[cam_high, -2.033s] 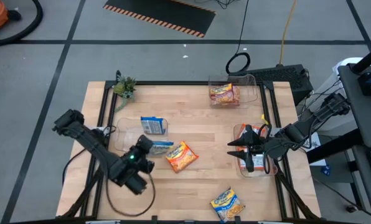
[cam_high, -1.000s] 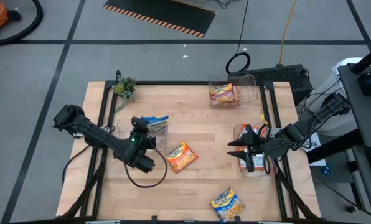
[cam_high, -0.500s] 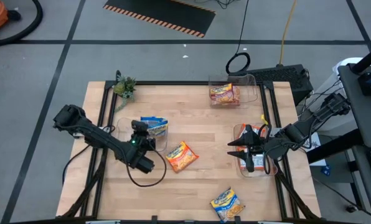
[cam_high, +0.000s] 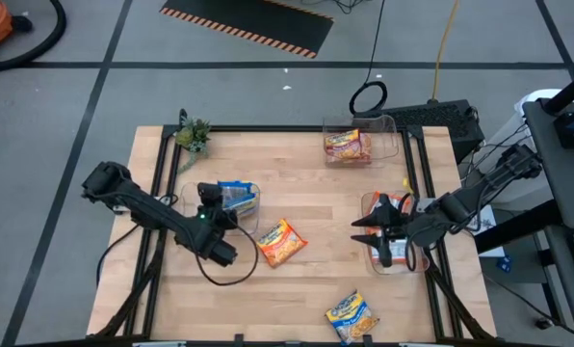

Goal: Sort Maruchan noodles
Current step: Put the top blue noodle pack into the bottom left transparent bin, then put the orange noodle pack into the bottom right transparent bin

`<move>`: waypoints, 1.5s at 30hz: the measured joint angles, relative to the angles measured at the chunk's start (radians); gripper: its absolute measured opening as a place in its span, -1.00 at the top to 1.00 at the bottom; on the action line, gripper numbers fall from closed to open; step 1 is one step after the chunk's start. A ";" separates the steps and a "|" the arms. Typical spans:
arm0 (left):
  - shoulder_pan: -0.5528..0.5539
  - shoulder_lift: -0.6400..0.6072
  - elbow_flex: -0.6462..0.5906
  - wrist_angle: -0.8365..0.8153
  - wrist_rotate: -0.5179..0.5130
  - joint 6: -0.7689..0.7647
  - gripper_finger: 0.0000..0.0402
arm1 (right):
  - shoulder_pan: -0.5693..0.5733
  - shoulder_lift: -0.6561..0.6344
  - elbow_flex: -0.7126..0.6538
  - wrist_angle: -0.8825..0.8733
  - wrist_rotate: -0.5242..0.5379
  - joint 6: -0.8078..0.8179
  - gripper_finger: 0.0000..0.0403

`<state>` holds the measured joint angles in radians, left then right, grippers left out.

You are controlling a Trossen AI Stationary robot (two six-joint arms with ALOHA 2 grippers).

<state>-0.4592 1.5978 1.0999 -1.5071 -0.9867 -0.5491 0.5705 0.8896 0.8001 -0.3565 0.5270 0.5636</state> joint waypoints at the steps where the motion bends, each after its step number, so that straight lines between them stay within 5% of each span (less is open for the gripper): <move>1: 0.002 -0.006 0.003 -0.021 0.000 -0.020 0.30 | -0.001 0.006 0.000 0.000 0.000 0.000 0.18; 7: 0.037 -0.079 0.004 -0.048 0.001 -0.113 0.30 | -0.028 0.065 0.000 0.028 -0.008 0.000 0.18; 17: 0.039 -0.129 0.171 -0.031 0.179 -0.247 0.30 | -0.174 0.269 0.062 0.100 -0.227 -0.020 0.18; 26: 0.031 -0.129 0.229 0.092 0.177 -0.122 0.30 | -0.256 0.578 0.197 0.090 -0.424 -0.046 0.18; 37: 0.039 -0.129 0.225 0.184 0.175 0.031 0.30 | -0.293 0.834 0.370 0.031 -0.373 -0.196 0.16; 45: 0.046 -0.129 0.224 0.194 0.174 0.053 0.30 | -0.325 0.910 0.369 0.017 -0.397 -0.251 -0.20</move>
<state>-0.4135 1.4689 1.3239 -1.3136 -0.8124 -0.4958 0.2459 1.8000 1.1694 -0.3397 0.1304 0.3125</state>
